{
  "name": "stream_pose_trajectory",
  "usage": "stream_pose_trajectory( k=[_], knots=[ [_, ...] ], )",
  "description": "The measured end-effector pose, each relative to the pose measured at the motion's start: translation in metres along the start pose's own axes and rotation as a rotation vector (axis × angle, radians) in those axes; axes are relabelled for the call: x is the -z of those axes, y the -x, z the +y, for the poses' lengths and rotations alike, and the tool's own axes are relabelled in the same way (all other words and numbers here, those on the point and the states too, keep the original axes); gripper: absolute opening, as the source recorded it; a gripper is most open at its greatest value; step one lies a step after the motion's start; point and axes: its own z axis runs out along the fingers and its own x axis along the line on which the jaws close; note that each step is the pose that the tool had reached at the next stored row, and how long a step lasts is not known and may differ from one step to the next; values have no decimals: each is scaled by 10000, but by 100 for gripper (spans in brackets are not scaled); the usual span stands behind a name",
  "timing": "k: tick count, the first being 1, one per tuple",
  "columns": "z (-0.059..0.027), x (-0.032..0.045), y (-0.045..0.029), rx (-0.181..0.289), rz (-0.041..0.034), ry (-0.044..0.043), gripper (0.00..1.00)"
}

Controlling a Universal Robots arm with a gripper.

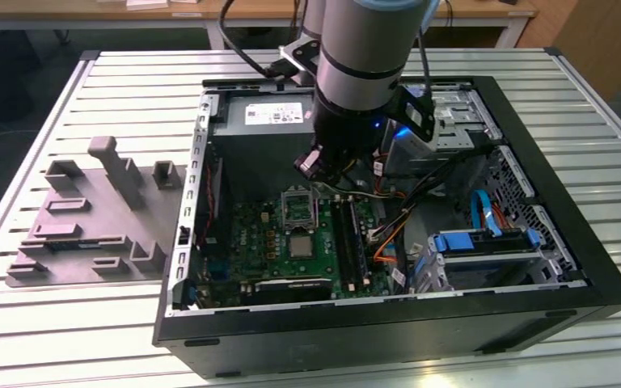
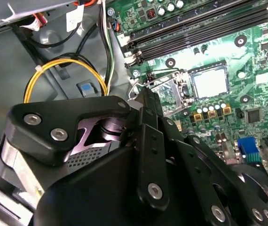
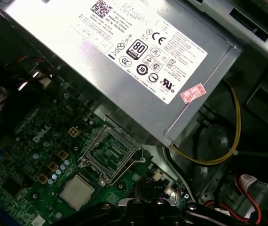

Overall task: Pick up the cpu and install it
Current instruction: 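Close the cpu cover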

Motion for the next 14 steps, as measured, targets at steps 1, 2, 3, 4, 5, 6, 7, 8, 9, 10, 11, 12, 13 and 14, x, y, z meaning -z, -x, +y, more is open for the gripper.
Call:
stream_pose_trajectory(
  k=[1, 2, 3, 4, 5, 6, 7, 8, 9, 10, 11, 12, 13, 14],
  knots=[
    [5, -20, 6, -2, -1, 0, 11],
    [12, -41, 13, -2, -2, 1, 11],
    [18, -60, 19, -2, -2, 1, 11],
    [19, -75, 22, -1, -2, 1, 11],
    [18, -87, 22, -1, -1, 1, 11],
    [16, -102, 21, 0, -1, 1, 11],
    [15, -117, 20, 5, -1, 1, 11],
    [13, -133, 19, 30, 4, 4, 11],
    [11, -146, 18, 125, 18, 10, 11],
    [10, -157, 17, 309, 46, 22, 11],
    [8, -169, 17, 443, 66, 31, 11],
    [6, -184, 16, 481, 71, 33, 11],
    [3, -201, 16, 486, 72, 33, 11],
    [0, -221, 20, 487, 73, 33, 11]
  ],
)
